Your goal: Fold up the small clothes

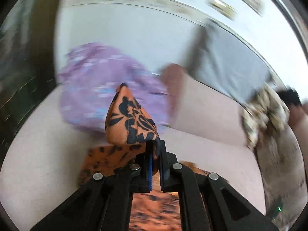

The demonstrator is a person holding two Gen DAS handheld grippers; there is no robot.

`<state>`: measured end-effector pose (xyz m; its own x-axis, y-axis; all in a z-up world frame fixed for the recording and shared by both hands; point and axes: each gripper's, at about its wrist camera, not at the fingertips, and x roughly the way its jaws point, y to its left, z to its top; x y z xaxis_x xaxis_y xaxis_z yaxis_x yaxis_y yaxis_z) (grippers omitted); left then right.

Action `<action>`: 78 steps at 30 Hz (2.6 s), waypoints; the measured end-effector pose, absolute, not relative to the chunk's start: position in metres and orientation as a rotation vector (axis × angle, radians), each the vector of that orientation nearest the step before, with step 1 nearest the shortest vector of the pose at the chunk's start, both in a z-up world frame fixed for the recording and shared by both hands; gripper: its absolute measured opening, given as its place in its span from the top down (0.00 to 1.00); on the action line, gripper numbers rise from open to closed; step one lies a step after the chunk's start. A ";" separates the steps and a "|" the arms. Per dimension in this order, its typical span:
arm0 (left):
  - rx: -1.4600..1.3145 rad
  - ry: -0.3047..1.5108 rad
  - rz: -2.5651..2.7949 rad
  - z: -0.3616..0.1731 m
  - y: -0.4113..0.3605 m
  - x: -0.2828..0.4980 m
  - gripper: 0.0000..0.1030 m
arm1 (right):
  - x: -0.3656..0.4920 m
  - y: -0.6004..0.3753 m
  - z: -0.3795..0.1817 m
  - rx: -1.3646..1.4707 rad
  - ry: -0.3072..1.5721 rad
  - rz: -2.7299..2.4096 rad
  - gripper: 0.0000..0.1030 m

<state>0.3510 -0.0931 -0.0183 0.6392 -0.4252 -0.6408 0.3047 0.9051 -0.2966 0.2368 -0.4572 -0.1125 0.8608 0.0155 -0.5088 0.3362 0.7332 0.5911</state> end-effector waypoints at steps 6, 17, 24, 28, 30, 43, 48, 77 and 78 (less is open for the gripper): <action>-0.086 0.930 -0.715 -0.031 -0.227 0.312 0.81 | 0.207 -0.509 -0.109 0.844 0.440 -0.293 0.25; 0.026 1.001 -0.520 -0.078 -0.180 0.352 0.27 | 0.203 -0.531 -0.122 0.943 0.472 -0.281 0.25; 0.115 1.136 -0.138 -0.174 -0.088 0.423 0.27 | 0.245 -0.503 -0.150 0.970 0.577 -0.071 0.34; 0.142 1.253 -0.057 -0.232 -0.058 0.432 0.22 | 0.274 -0.487 -0.182 0.939 0.731 -0.087 0.35; 0.071 1.209 -0.065 -0.229 -0.046 0.429 0.18 | 0.289 -0.481 -0.210 0.913 0.893 -0.148 0.38; 0.060 1.192 -0.230 -0.169 0.040 0.324 0.18 | 0.235 -0.466 -0.165 0.770 0.849 -0.166 0.29; 0.010 1.172 -0.233 -0.164 0.087 0.268 0.19 | 0.202 -0.460 -0.153 0.738 0.804 -0.159 0.29; -0.037 1.254 -0.505 -0.208 0.110 0.204 0.89 | -0.013 -0.439 -0.180 0.895 0.973 -0.246 0.24; -0.047 1.252 -0.526 -0.207 0.111 0.203 0.92 | -0.014 -0.441 -0.182 0.902 0.980 -0.255 0.24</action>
<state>0.2028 0.1112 -0.2073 0.2115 -0.4033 -0.8903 0.3531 0.8809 -0.3152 -0.0143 -0.4409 -0.1815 0.5612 0.1946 -0.8045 0.5620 0.6240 0.5429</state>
